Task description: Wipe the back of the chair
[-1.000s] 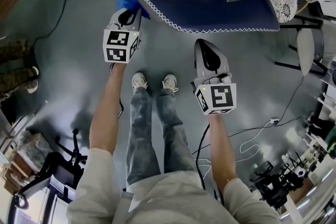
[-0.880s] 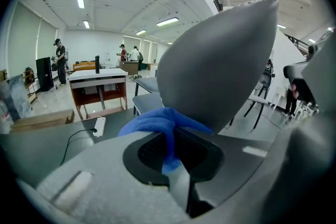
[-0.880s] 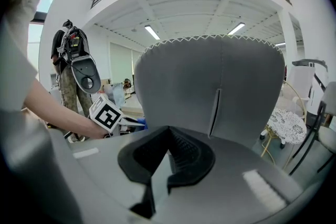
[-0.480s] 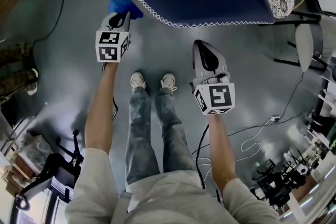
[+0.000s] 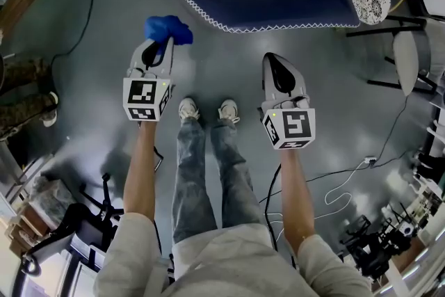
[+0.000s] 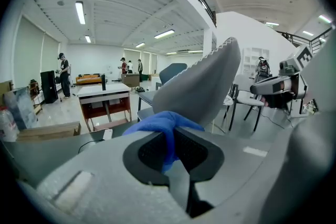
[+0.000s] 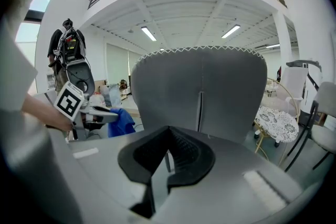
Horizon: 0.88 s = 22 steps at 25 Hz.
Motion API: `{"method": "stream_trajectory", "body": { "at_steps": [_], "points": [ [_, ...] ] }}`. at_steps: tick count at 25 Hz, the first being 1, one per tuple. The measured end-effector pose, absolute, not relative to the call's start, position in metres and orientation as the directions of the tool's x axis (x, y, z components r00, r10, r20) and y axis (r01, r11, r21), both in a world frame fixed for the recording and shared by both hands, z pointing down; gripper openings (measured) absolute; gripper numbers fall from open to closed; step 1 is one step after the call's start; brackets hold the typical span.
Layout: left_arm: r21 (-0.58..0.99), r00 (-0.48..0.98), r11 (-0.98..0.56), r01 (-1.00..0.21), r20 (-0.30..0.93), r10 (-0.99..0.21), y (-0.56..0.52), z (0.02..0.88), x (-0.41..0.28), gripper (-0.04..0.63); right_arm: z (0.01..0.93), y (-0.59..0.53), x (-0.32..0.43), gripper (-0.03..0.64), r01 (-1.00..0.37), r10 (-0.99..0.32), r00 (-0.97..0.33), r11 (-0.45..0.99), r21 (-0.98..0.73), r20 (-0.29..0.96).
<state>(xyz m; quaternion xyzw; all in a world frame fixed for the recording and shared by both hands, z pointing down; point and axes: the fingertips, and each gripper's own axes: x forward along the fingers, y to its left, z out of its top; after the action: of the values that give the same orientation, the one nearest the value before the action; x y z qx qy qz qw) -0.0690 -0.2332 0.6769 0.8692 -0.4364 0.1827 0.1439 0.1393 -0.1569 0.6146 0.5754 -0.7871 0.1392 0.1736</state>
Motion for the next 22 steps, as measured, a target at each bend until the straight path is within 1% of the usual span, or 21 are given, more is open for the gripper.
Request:
{"method": "stream_trajectory", "body": {
  "at_steps": [3, 9, 18, 22],
  "points": [
    [0.073, 0.545, -0.570, -0.818, 0.412, -0.730, -0.219, 0.648, -0.072, 0.034, 0.610, -0.158, 0.142, 0.000, -0.957, -0.863, -0.269, 0.290, -0.016, 0.428],
    [-0.016, 0.540, -0.581, -0.814, 0.347, -0.766, -0.191, 0.594, -0.063, 0.034, 0.591, -0.155, 0.141, 0.000, -0.959, -0.872, -0.264, 0.284, -0.014, 0.413],
    [0.030, 0.522, -0.539, -0.841, 0.300, -0.798, -0.169, 0.514, -0.049, 0.034, 0.529, -0.130, 0.148, 0.000, -0.963, -0.883, -0.253, 0.270, -0.011, 0.395],
    [0.035, 0.506, -0.518, -0.854, 0.281, -0.815, -0.169, 0.473, -0.057, 0.034, 0.488, -0.123, 0.157, 0.000, -0.968, -0.897, -0.235, 0.251, -0.006, 0.375]
  ]
}}
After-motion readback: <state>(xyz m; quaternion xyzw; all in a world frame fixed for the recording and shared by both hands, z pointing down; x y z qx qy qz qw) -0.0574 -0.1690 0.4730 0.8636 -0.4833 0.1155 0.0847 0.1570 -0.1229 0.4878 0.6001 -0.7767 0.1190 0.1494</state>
